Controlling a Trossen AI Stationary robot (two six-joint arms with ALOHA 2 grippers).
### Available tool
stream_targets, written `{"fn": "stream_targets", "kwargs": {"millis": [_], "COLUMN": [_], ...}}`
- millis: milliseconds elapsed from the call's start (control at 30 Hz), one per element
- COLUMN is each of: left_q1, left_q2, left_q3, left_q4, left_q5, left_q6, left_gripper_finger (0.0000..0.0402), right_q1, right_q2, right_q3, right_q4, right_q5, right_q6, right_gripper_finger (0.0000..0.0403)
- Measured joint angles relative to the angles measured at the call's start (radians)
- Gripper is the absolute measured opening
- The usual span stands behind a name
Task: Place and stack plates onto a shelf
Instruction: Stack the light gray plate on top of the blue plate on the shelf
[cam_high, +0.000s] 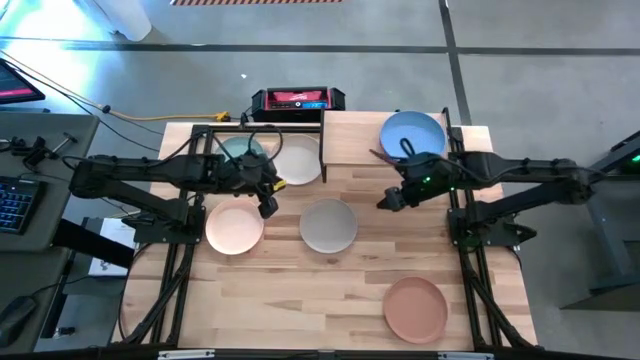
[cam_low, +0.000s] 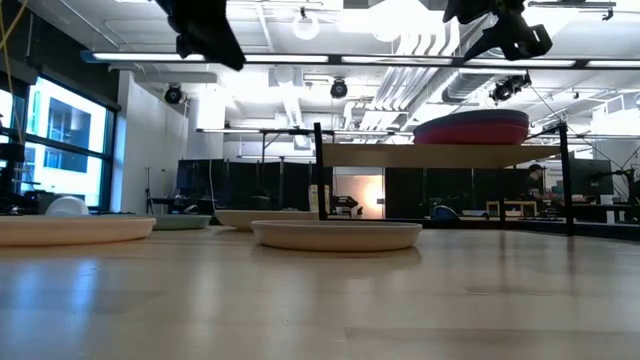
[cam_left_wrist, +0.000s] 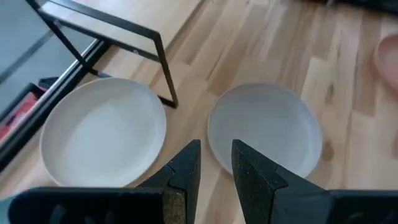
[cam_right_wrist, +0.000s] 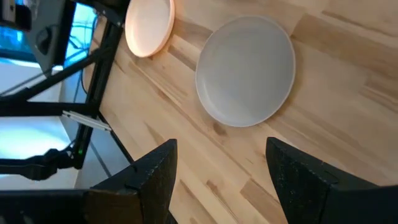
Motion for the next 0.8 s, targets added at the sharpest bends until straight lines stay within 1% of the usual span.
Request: {"fn": "stream_targets", "kwargs": {"millis": [100,333,500,800], "left_q1": [0.014,0.043,0.082,0.175], "left_q2": [0.024,0.076,0.118,0.220], "left_q3": [0.000,0.000,0.000,0.000], "left_q4": [0.050,0.116,0.103,0.056], "left_q5": [0.003,-0.013,-0.021,-0.019], "left_q6": [0.078,0.150,0.251,0.469], "left_gripper_finger": [0.0078,0.0078,0.0078,0.0078], "right_q1": [0.024,0.082,0.109,0.125], "right_q2": [0.032,0.090,0.127,0.205], "right_q3": [0.000,0.000,0.000,0.000], "right_q4": [0.015,0.105,0.184,0.190], "right_q5": [0.004,0.004,0.003,-0.004], "right_q6": [-0.001,0.001,0.001,0.046], "right_gripper_finger": [0.0227,0.0227,0.0227,0.0227]}}
